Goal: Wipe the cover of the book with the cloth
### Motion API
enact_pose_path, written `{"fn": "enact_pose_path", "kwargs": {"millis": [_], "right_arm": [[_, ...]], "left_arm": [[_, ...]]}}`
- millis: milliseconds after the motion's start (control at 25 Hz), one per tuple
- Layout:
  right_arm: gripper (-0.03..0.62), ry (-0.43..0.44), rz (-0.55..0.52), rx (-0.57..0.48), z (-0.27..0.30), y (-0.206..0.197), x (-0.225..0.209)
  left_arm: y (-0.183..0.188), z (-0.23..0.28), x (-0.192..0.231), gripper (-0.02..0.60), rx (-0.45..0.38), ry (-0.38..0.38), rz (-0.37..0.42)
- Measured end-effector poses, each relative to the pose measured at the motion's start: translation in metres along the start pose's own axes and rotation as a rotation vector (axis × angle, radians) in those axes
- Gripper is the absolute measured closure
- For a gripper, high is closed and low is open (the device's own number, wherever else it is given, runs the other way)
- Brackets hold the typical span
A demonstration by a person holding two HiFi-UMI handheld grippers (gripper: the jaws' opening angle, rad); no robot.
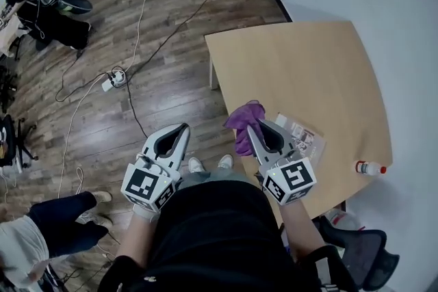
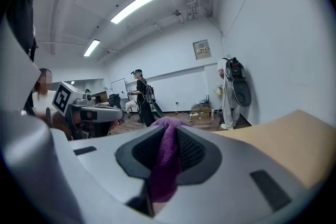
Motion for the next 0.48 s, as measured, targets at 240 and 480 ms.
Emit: {"fn": "enact_pose_path", "kwargs": {"millis": [240, 480], "right_arm": [[0.519, 0.098, -0.086, -0.056, 0.027, 0.037, 0.035], [0.519, 0.143, -0.140, -0.058, 0.039, 0.046, 0.054]], "left_arm": [[0.012, -0.030, 0.023, 0.560, -0.052, 0.087, -0.004], [0.020, -0.044, 0.034, 0.558, -0.091, 0.132, -0.008]]}}
Point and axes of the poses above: the fingertips, and each gripper's own axes: z forward along the fingers, x to its left, y out of its top, the point moved 3 cm from there along -z, backward along the fingers, and after that the axes turned 15 degrees about y, right-handed, at the moved point
